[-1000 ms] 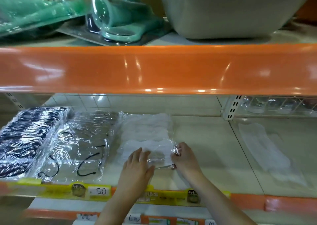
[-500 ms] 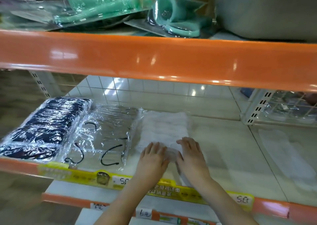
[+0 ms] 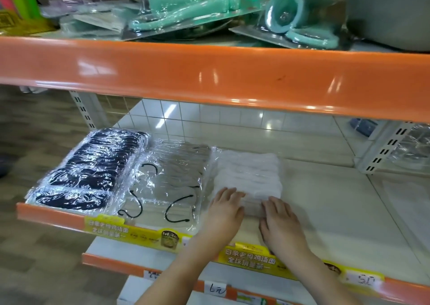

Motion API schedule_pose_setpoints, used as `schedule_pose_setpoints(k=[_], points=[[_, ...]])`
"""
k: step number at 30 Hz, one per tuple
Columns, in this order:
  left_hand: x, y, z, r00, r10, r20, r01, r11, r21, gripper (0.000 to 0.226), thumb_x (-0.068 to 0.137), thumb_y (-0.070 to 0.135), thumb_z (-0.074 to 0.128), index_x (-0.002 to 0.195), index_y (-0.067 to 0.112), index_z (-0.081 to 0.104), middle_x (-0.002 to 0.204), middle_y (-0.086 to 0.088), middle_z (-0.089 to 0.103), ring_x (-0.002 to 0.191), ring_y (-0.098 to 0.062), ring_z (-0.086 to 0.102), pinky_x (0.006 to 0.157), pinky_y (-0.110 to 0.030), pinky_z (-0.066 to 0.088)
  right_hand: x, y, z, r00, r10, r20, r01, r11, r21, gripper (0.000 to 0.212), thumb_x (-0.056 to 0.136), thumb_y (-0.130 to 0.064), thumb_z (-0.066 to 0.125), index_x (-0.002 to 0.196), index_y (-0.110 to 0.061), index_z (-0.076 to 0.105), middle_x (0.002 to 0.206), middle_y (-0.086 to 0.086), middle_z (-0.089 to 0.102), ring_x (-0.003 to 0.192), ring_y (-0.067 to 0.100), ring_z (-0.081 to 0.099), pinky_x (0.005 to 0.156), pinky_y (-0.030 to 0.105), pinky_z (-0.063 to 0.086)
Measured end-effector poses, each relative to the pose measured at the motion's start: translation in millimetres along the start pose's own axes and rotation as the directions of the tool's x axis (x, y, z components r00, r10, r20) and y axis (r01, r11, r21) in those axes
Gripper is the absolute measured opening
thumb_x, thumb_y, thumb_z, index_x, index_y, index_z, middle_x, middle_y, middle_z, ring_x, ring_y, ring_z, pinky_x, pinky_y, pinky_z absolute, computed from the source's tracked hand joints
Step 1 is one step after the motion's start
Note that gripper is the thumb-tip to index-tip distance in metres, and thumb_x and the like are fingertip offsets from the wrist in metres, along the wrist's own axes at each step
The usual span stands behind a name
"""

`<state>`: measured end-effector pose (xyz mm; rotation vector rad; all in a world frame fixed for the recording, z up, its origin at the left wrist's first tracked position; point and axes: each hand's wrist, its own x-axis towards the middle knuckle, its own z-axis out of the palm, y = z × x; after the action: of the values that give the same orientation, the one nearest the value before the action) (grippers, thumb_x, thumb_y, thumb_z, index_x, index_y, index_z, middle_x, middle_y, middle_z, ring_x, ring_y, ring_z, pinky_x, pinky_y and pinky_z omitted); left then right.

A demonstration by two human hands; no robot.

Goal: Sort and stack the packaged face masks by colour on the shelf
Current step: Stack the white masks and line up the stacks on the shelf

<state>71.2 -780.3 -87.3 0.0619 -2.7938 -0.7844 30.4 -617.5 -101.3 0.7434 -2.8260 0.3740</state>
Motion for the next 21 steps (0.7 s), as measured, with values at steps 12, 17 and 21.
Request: schedule_pose_setpoints(k=[12, 17, 21], points=[[-10.1, -99.7, -79.9, 0.937, -0.134, -0.322, 0.173, 0.98, 0.098, 0.033, 0.078, 0.013, 0.046, 0.101, 0.006, 0.068, 0.097, -0.014, 0.066, 0.09, -0.037, 0.06, 0.071, -0.045, 0.054, 38.9, -94.3, -8.3, 0.946, -0.295, 0.138, 0.271, 0.948, 0.17, 0.054, 0.094, -0.031, 0.052, 0.142, -0.012, 0.039, 0.148, 0.005, 0.032, 0.138, 0.023, 0.028, 0.109, 0.031, 0.028], [-1.2, -138.4, -101.1, 0.881, -0.281, -0.38, 0.352, 0.926, 0.133, 0.037, 0.082, 0.026, 0.041, 0.096, 0.003, 0.065, 0.096, -0.019, 0.065, 0.086, -0.041, 0.06, 0.072, -0.046, 0.049, 58.9, -124.6, -0.7, 0.923, -0.283, 0.263, 0.212, 0.94, 0.268, 0.07, 0.092, -0.044, 0.054, 0.149, -0.016, 0.023, 0.155, 0.004, 0.013, 0.142, 0.021, 0.013, 0.113, 0.032, 0.023], [2.7, -159.7, -108.5, 0.869, -0.38, -0.316, 0.446, 0.879, 0.17, 0.053, 0.085, 0.044, 0.031, 0.108, 0.006, 0.061, 0.108, -0.015, 0.061, 0.099, -0.039, 0.055, 0.083, -0.046, 0.044, 71.3, -138.5, 5.5, 0.944, -0.169, 0.283, 0.052, 0.923, 0.38, 0.069, 0.093, -0.04, 0.057, 0.146, -0.012, 0.023, 0.148, 0.006, 0.019, 0.135, 0.023, 0.022, 0.109, 0.031, 0.027]])
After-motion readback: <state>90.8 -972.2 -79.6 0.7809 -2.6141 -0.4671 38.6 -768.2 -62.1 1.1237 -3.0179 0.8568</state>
